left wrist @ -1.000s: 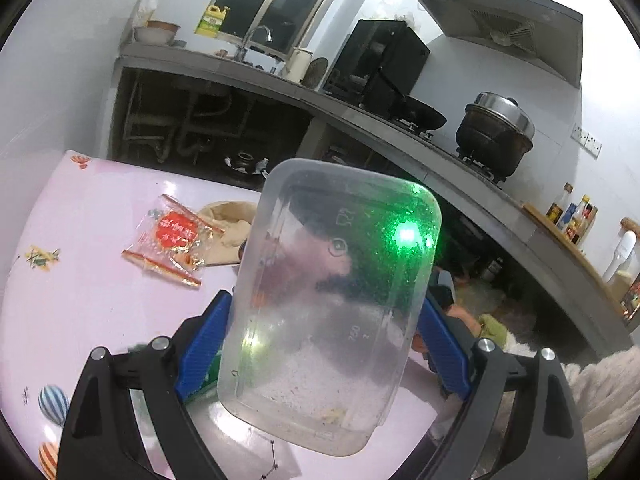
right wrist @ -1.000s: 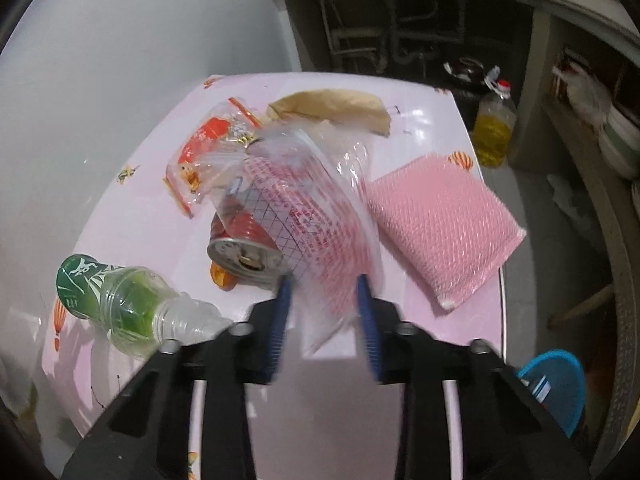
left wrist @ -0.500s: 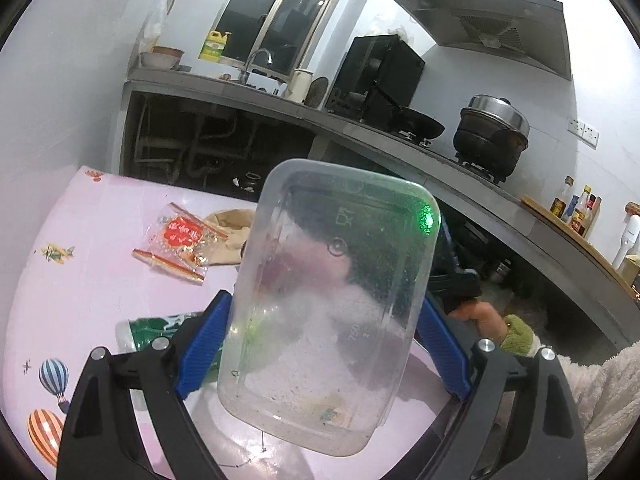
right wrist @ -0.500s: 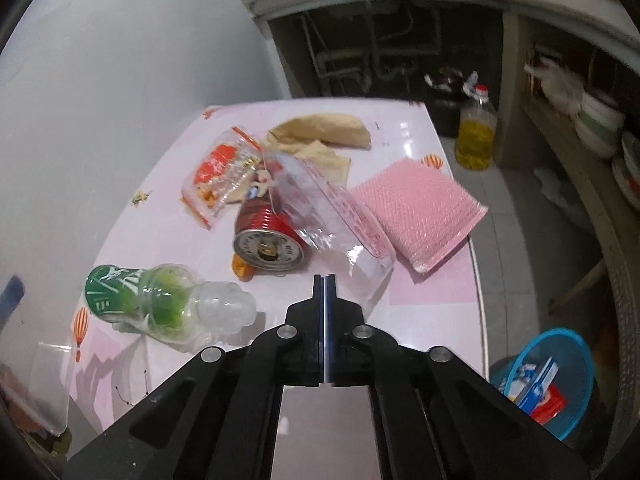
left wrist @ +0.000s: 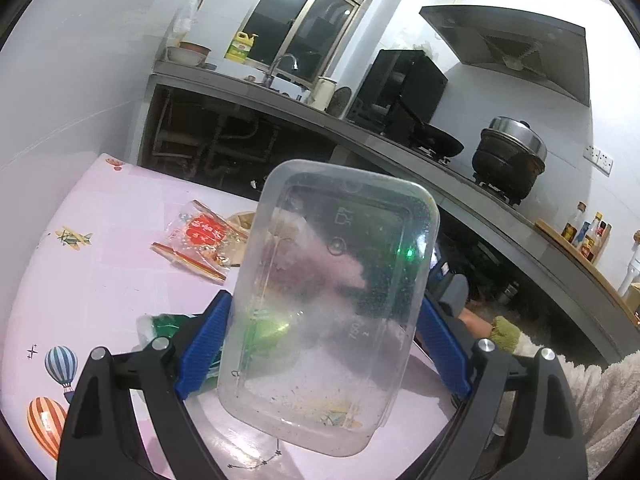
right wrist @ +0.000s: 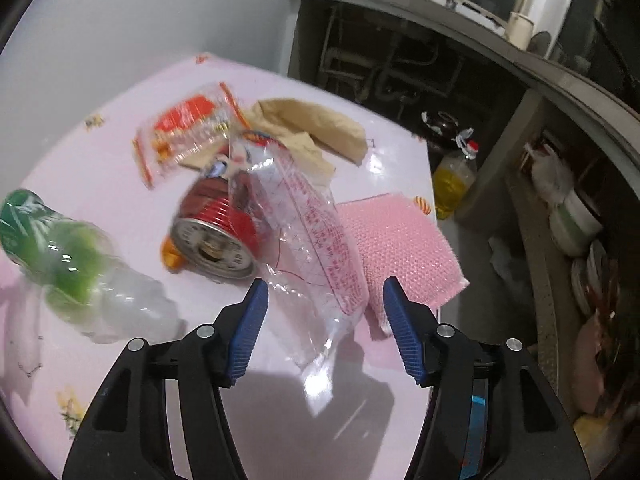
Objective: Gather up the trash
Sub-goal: 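Grasp the clear red-printed plastic bag with the right tool while the left tool holds the container, then carry the container and bag over the blue wastebasket and open both tools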
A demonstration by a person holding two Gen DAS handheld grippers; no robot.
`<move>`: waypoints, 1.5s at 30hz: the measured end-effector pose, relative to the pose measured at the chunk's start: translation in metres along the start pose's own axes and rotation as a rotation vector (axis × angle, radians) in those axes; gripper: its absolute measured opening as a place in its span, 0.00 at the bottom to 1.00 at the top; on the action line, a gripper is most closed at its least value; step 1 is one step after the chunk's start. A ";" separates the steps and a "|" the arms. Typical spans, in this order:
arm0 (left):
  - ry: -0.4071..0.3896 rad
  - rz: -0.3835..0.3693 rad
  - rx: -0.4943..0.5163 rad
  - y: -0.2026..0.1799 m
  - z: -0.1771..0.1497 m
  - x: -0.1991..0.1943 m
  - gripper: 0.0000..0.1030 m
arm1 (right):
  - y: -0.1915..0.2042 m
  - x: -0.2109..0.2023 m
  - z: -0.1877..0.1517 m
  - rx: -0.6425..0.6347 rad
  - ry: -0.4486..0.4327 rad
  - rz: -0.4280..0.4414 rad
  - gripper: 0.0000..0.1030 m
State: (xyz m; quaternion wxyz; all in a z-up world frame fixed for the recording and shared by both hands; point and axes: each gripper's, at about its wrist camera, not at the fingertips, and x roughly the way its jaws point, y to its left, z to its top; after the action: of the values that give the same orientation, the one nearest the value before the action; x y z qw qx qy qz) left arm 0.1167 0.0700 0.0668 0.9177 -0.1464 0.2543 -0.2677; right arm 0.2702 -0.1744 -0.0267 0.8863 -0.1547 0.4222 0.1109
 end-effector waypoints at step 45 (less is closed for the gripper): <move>0.209 -0.267 -0.044 -0.137 -0.007 0.135 0.85 | -0.107 -0.213 -0.204 0.712 -0.213 -0.146 0.05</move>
State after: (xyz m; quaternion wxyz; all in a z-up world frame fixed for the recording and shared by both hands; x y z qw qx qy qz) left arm 0.1538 -0.1186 0.0644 0.8393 -0.1704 0.3322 -0.3952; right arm 0.0278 -0.3629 0.0384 0.9291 0.1455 0.3277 -0.0908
